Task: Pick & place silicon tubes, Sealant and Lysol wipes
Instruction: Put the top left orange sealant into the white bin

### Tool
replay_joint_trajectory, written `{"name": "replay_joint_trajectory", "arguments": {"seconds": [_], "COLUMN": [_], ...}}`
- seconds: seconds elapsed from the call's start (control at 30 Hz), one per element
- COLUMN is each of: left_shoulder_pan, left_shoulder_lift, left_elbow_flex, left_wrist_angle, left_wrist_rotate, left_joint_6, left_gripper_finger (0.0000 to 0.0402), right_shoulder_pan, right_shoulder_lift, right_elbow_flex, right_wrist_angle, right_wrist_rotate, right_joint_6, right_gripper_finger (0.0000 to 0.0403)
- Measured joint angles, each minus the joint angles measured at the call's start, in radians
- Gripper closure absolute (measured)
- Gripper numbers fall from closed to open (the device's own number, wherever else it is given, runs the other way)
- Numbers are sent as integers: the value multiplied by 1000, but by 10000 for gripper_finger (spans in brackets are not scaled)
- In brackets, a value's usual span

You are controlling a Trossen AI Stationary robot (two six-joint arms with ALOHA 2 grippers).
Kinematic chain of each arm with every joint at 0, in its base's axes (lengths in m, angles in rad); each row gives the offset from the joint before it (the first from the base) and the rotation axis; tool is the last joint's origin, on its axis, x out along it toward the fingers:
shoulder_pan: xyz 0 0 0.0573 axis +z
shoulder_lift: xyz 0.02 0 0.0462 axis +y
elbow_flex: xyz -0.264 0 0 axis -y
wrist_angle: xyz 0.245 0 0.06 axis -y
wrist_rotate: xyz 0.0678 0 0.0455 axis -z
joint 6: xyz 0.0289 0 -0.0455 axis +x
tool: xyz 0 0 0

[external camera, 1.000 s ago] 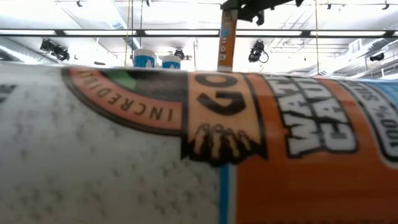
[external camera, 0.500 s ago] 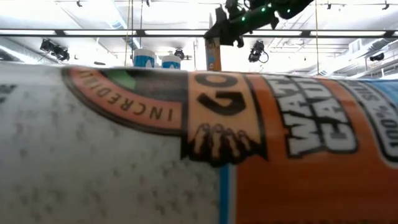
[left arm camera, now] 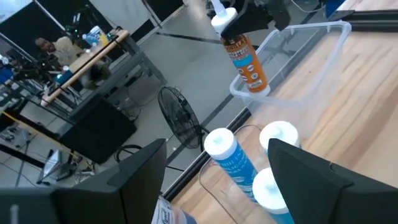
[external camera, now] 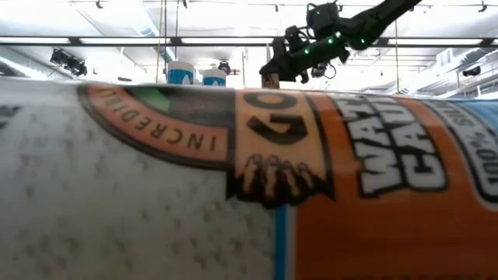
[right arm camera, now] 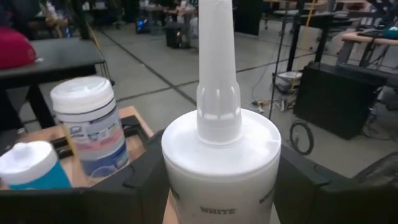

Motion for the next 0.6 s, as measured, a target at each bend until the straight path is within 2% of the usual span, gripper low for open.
{"name": "replay_joint_trajectory", "arguments": {"seconds": [0.3, 0.6], "left_shoulder_pan": [4, 4], "left_shoulder_lift": [-6, -7], "left_elbow_flex": [0, 0], "left_wrist_angle": [0, 0], "left_wrist_rotate": [0, 0], "left_joint_6": [43, 55], "left_gripper_finger": [115, 115], "right_shoulder_pan": [-3, -6], "right_shoulder_lift": [0, -1], "right_elbow_flex": [-114, -268], "right_wrist_angle": [106, 281], "right_wrist_rotate": [13, 51], "right_joint_6": [19, 120], "right_gripper_finger": [182, 181]}}
